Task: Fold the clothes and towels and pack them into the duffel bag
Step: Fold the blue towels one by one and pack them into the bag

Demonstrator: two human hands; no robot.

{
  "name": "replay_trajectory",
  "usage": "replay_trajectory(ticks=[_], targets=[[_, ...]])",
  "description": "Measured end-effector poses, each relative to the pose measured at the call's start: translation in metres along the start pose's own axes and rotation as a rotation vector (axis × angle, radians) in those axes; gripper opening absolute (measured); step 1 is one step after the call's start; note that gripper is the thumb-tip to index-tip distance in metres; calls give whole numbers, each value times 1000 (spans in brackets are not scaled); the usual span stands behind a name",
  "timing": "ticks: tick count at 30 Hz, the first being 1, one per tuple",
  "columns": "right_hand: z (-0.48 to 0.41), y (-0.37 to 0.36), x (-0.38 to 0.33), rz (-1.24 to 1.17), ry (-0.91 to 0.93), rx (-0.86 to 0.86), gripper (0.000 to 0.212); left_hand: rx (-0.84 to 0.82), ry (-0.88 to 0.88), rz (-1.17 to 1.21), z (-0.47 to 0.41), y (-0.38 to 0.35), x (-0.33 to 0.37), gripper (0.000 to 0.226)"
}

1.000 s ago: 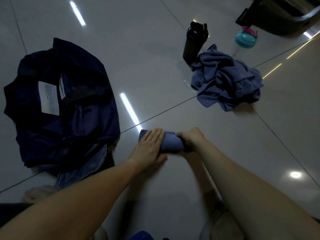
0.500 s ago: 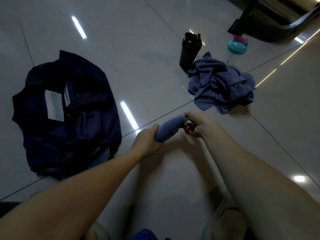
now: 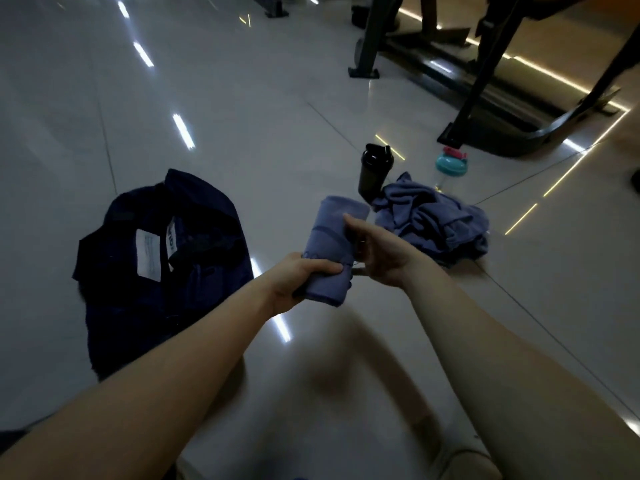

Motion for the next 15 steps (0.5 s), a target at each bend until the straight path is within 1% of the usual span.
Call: replay_trajectory(ticks=[3, 5, 6, 10, 13, 15], targets=[[-3, -22, -8, -84, 101, 94, 33, -26, -19, -22, 7, -3, 0, 48], [-3, -34, -16, -123, 133, 103, 21, 5, -25, -60, 12, -3, -3, 55], [-4, -39, -21, -135, 151, 109, 18, 16, -29, -80, 15, -5, -5, 53], [-9, -58, -40, -102, 217, 176, 17, 38, -90, -82, 30, -13, -3, 30], [-16, -70, -49, -119, 204, 204, 21, -10, -108, -39, 40, -9, 8, 31], [-24, -74, -54, -128, 175, 163, 21, -51, -94, -28, 47, -4, 13, 34]])
Point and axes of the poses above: each hand's wrist, its own z-axis away from the middle knuckle, its own y-axis out of the back of the hand, x = y × z, the point moved 1 cm from there along -z, towards the middle knuckle, and after that the axes turned 14 degrees about -x, right-handed, at the moved point
